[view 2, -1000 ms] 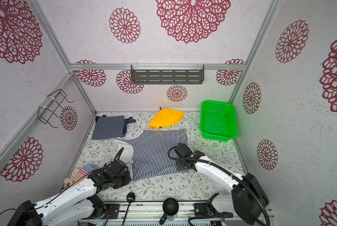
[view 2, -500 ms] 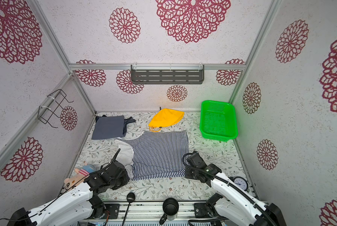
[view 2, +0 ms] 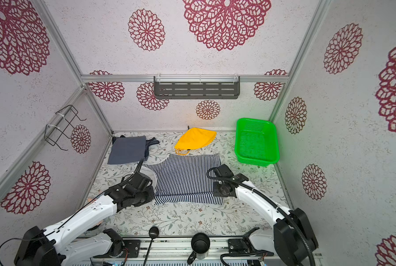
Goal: Fold and stack tank tops
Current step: Fold the tank top at the center of the table.
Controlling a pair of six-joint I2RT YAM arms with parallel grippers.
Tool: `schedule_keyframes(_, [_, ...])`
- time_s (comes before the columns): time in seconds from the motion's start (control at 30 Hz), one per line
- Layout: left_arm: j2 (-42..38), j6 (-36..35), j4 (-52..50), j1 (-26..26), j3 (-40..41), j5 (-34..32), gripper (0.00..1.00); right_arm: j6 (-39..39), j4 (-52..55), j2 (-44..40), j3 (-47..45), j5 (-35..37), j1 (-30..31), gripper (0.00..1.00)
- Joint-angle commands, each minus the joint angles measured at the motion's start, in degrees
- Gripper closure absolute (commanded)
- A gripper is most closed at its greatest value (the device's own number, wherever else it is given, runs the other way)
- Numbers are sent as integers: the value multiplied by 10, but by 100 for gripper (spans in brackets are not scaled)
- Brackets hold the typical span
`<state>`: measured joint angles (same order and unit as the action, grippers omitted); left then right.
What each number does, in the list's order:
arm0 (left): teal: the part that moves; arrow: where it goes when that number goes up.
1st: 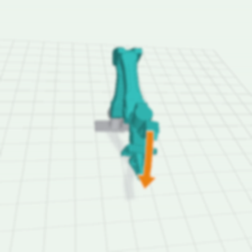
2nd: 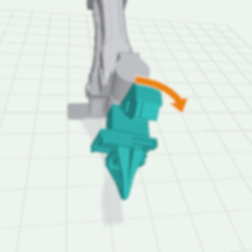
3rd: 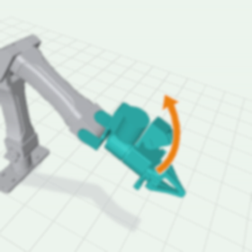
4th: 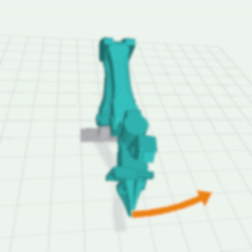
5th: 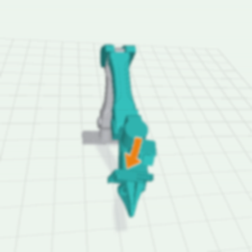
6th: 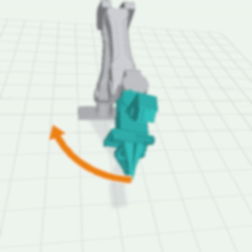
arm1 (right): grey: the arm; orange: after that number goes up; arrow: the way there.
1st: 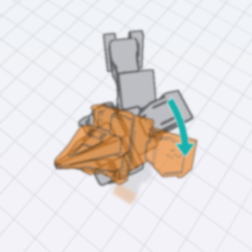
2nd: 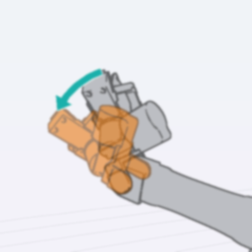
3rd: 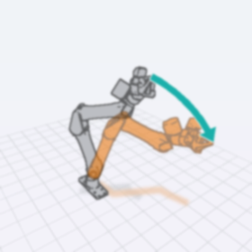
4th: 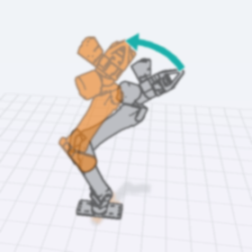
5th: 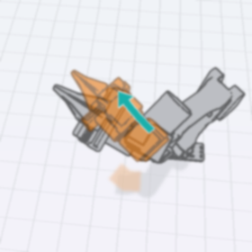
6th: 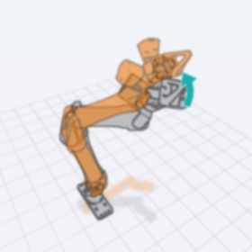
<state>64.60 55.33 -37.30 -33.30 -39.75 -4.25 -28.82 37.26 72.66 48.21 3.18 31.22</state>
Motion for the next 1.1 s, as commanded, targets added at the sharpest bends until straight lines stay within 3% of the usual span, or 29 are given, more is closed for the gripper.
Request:
schedule_keyframes(0.0, [53, -97, -5, 45, -47, 20, 100, 59, 2, 24, 31, 2, -37, 100])
schedule_keyframes(0.3, [179, -194, 25, 100, -148, 49, 100, 94, -41, 87, 53, -18, -80, 100])
schedule_keyframes(0.83, [351, -258, 48, 156, -271, 96, 100, 140, -79, 210, 119, -45, -117, 100])
schedule_keyframes(0.9, [367, -261, 42, 161, -280, 95, 68, 144, -80, 228, 127, -48, -118, 100])
schedule_keyframes(0.97, [362, -263, 37, 165, -278, 85, 40, 147, -82, 239, 134, -45, -119, 90])
schedule_keyframes(1.0, [349, -266, 34, 168, -275, 72, 30, 148, -83, 241, 137, -44, -120, 81])
schedule_keyframes(1.07, [316, -271, 17, 174, -269, 47, 25, 150, -82, 239, 143, -44, -124, 74])
